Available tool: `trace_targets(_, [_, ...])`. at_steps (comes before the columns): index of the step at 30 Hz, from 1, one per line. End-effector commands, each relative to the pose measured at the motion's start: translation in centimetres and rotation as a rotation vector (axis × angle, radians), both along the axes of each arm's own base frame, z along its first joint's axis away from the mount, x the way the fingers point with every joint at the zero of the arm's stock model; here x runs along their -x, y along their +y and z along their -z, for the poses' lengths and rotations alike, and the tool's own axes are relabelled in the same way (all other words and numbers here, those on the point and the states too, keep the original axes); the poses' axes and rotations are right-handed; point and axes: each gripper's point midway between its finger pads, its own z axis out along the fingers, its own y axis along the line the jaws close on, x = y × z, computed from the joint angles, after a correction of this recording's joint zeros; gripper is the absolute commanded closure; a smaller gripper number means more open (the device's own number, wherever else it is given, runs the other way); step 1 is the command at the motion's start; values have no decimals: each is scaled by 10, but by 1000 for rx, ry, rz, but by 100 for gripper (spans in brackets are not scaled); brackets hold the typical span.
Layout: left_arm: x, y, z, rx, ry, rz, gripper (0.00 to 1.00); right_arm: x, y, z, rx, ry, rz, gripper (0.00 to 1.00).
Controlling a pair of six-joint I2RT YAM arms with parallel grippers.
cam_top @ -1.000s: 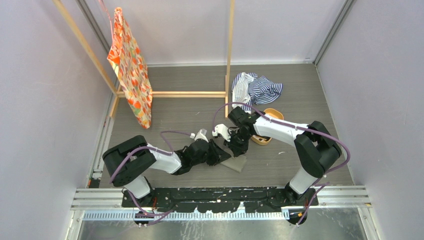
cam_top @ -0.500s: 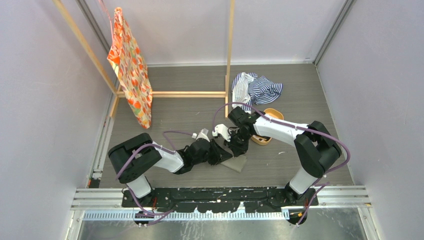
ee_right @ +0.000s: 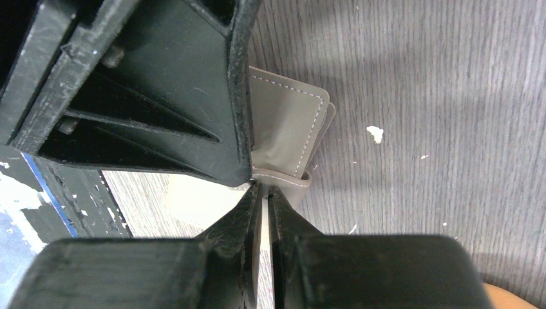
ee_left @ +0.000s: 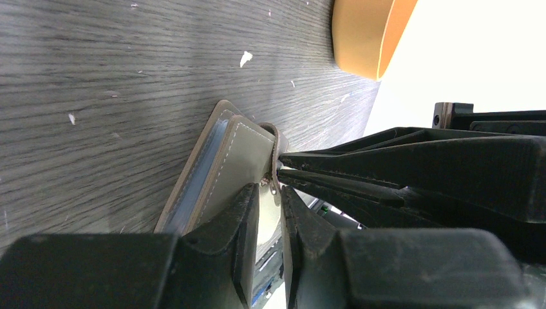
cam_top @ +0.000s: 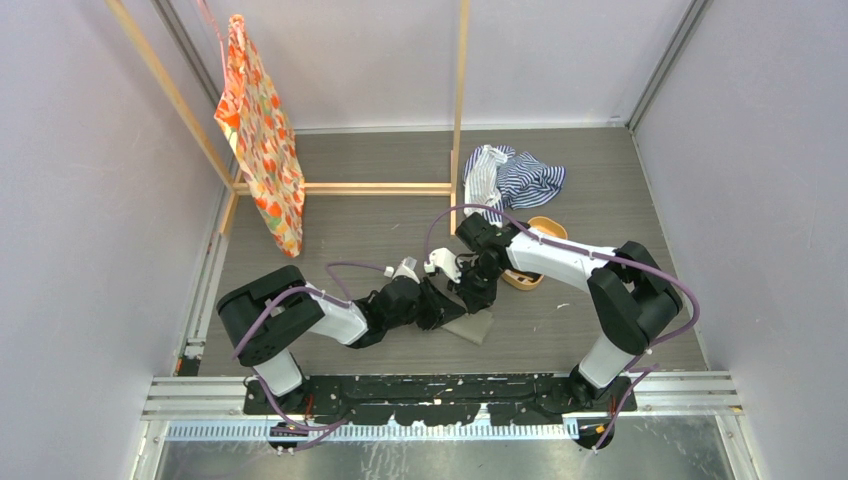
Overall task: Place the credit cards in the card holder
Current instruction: Close the card holder at the center of the board.
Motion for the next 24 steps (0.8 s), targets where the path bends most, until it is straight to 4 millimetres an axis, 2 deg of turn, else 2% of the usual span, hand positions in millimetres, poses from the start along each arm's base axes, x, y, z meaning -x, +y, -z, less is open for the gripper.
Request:
trace_targets(1, [-5, -4, -9, 23, -20, -9, 79, -3, 14, -4, -46, -1, -22, 86])
trace_targets(6, [-2, -6, 0, 22, 6, 1, 82, -3, 14, -4, -44, 0, -22, 86])
trace_targets(13, [-3, -6, 1, 46, 3, -9, 86, -2, 14, -4, -47, 1, -23, 86])
trace_targets(19, [-1, 4, 10, 14, 14, -29, 89, -1, 15, -5, -52, 6, -24, 86])
trace_targets(24, [-7, 19, 16, -5, 3, -91, 89, -2, 17, -5, -54, 11, -15, 86])
